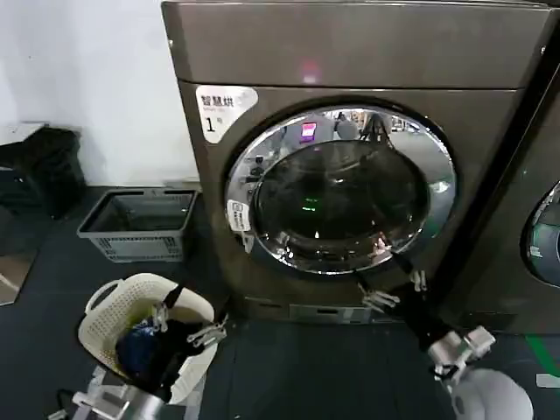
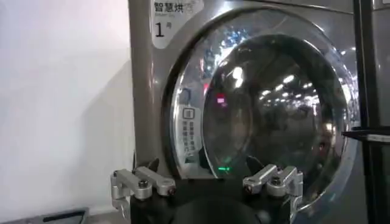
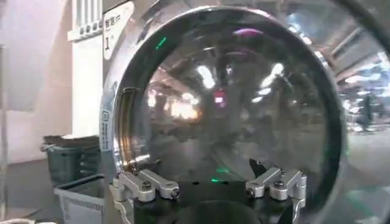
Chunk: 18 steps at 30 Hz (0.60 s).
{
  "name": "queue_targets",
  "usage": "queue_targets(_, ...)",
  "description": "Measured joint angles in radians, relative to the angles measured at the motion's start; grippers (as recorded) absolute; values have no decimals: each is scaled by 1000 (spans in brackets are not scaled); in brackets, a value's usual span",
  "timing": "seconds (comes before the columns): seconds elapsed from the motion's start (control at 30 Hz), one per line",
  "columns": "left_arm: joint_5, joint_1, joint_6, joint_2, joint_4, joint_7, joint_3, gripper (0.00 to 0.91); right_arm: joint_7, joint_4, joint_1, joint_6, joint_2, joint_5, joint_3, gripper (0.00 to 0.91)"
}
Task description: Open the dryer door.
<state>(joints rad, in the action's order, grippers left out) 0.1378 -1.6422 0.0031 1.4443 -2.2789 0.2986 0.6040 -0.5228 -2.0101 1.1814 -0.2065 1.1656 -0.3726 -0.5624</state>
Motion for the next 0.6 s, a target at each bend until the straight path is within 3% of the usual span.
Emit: queue_targets(0.6, -3, -13, 2, 9, 4, 2, 1, 907, 16, 106, -235, -35, 3, -38, 238, 907)
